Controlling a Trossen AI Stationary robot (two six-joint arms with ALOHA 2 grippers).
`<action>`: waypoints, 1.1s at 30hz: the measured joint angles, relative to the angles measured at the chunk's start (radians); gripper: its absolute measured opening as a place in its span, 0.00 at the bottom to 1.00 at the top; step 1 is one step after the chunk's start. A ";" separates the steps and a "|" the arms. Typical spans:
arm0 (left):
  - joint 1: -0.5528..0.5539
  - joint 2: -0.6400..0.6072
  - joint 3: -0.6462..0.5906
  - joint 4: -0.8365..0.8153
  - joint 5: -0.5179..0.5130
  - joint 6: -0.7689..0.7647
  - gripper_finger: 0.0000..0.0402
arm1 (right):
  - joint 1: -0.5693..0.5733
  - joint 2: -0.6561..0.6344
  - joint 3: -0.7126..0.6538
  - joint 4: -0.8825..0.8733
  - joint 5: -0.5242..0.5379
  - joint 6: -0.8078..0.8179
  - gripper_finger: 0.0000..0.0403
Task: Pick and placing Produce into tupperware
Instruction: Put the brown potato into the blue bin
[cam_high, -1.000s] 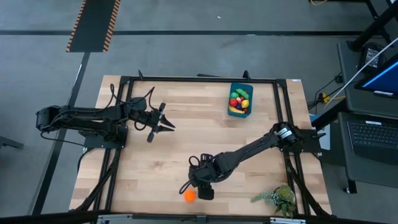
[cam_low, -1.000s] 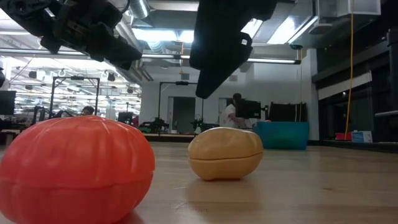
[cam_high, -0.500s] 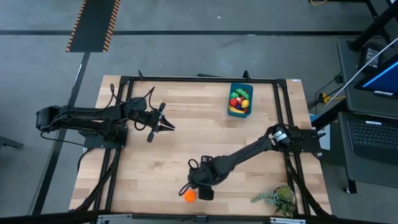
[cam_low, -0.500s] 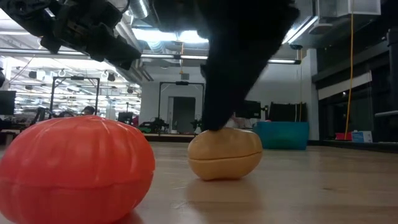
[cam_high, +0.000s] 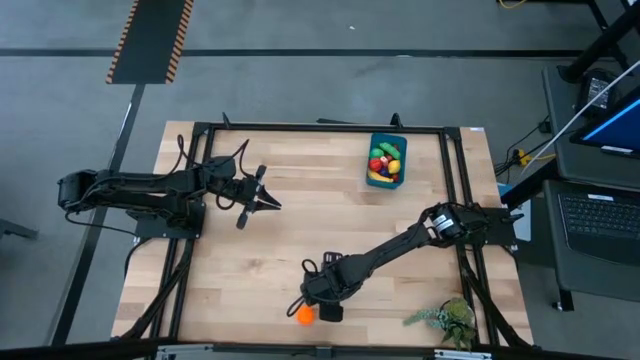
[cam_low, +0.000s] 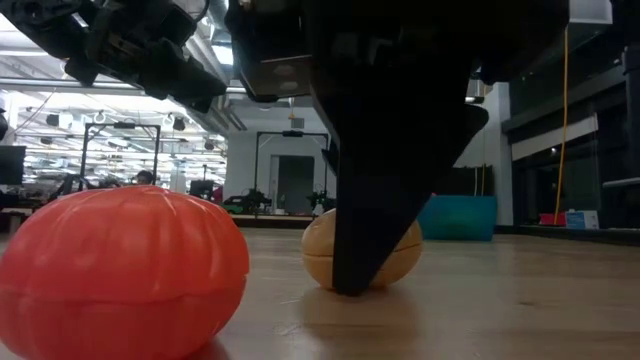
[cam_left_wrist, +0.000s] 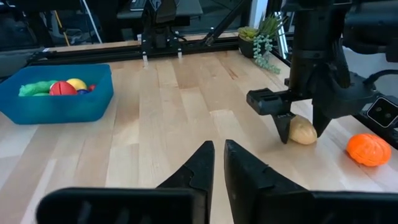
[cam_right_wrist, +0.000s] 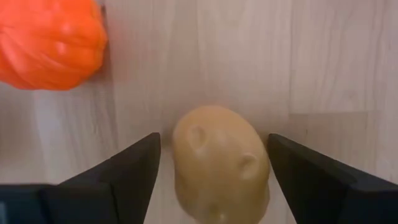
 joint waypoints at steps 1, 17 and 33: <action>0.000 0.000 0.000 0.000 0.000 0.000 0.08 | 0.000 0.000 0.000 -0.001 0.000 0.000 0.74; 0.000 0.000 0.000 0.000 0.000 -0.001 0.17 | -0.001 0.002 0.001 -0.030 0.001 -0.001 0.49; 0.000 0.000 0.000 -0.003 0.000 0.001 0.21 | -0.008 0.007 0.026 -0.085 -0.015 -0.003 0.49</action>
